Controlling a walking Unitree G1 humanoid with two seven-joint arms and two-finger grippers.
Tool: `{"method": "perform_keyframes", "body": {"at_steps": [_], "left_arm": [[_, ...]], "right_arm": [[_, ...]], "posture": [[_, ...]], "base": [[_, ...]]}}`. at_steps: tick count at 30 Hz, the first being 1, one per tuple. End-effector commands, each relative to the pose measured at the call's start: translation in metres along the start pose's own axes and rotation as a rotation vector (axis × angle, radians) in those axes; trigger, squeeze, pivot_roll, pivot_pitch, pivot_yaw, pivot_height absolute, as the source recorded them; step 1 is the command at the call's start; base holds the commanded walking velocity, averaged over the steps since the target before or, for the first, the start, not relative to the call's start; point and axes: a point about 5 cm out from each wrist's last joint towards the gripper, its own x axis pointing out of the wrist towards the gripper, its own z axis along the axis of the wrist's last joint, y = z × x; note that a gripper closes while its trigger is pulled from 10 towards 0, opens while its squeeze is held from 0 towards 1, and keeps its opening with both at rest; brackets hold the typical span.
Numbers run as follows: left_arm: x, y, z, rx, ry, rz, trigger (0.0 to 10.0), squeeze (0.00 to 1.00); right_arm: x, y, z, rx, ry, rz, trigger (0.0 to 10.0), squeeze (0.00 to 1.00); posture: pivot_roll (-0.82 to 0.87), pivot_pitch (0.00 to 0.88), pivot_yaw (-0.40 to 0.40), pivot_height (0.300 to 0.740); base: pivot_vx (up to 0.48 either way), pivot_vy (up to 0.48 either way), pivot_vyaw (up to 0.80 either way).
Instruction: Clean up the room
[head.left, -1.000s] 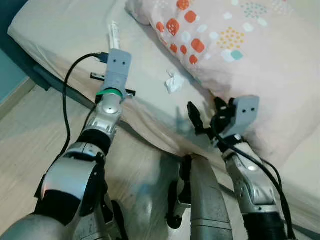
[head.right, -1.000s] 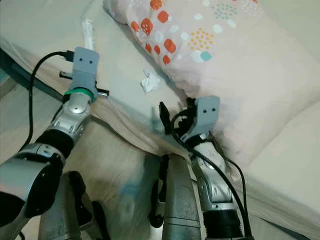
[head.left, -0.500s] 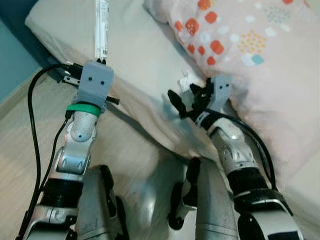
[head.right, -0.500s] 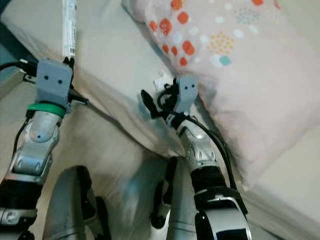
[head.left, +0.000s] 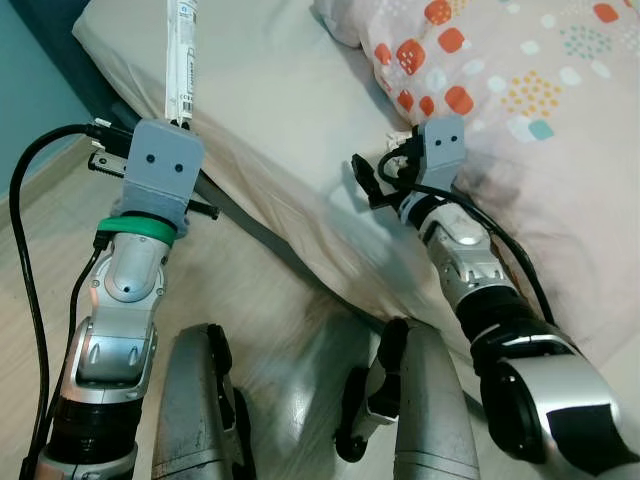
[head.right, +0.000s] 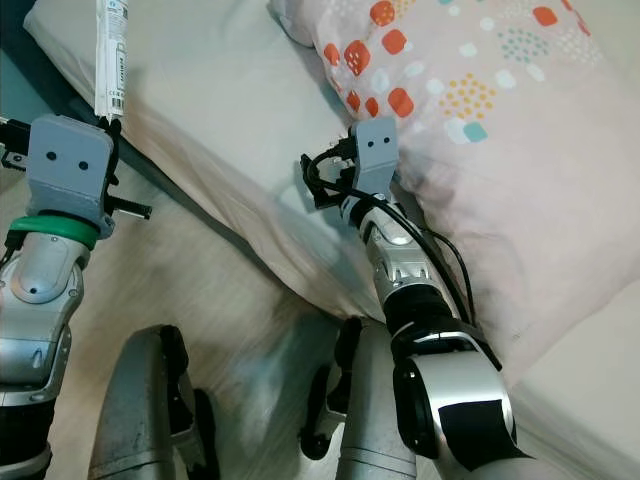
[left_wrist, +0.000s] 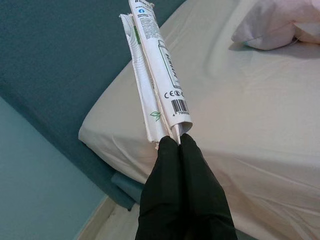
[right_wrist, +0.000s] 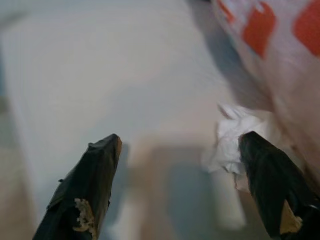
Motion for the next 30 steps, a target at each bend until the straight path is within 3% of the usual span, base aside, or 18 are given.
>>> {"method": "perform_keyframes", "body": {"at_steps": [1,2,3,4,5,8,9,12,16,30], "left_arm": [[-0.006,-0.002,-0.002,0.006,0.015,-0.016,10.0,0.0],[-0.006,-0.001,-0.002,0.009,0.02,-0.018,10.0,0.0],[-0.007,-0.001,-0.001,0.011,0.025,-0.021,10.0,0.0],[-0.007,-0.001,-0.001,0.011,0.025,-0.021,10.0,0.0],[-0.009,0.0,-0.001,0.013,0.034,-0.025,10.0,0.0],[-0.01,0.0,-0.001,0.014,0.038,-0.026,10.0,0.0],[-0.01,0.0,0.0,0.014,0.041,-0.028,10.0,0.0],[-0.01,0.0,0.001,0.013,0.047,-0.03,10.0,0.0],[-0.008,-0.001,0.002,0.011,0.063,-0.033,10.0,0.0],[-0.002,-0.003,-0.001,0.002,0.078,-0.027,10.0,0.0]], "right_arm": [[-0.007,-0.006,-0.017,-0.015,0.073,-0.038,10.0,0.0],[-0.011,-0.012,-0.024,-0.033,0.117,-0.085,9.0,0.0],[-0.014,-0.017,-0.032,-0.092,0.168,-0.128,7.4,0.0],[-0.014,-0.017,-0.032,-0.092,0.168,-0.128,7.4,0.0],[-0.019,-0.022,-0.04,-0.117,0.218,-0.168,4.1,0.0],[-0.019,-0.023,-0.042,-0.128,0.232,-0.175,4.1,0.0],[-0.02,-0.023,-0.043,-0.105,0.235,-0.178,0.0,0.0],[-0.02,-0.023,-0.043,-0.079,0.232,-0.187,0.0,0.0],[-0.016,-0.025,-0.035,0.051,0.172,-0.194,0.0,0.0],[-0.015,-0.041,-0.023,0.18,0.112,-0.265,0.0,0.0]], "posture": [[0.23,0.502,-0.055,0.541],[0.23,0.502,-0.055,0.541],[0.24,0.503,-0.053,0.541],[0.24,0.503,-0.053,0.541],[0.25,0.501,-0.05,0.541],[0.25,0.501,-0.05,0.541],[0.25,0.499,-0.047,0.541],[0.25,0.495,-0.046,0.541],[0.25,0.484,-0.044,0.541],[0.25,0.423,-0.048,0.541]], "base": [[0.0,0.0,0.0],[0.0,0.0,0.0],[0.0,0.0,0.0],[0.0,0.0,0.0],[0.0,0.0,0.0],[0.0,0.0,0.0],[0.0,0.0,0.0],[0.0,0.0,0.0],[0.0,0.0,0.0],[0.0,0.0,0.0]]}}
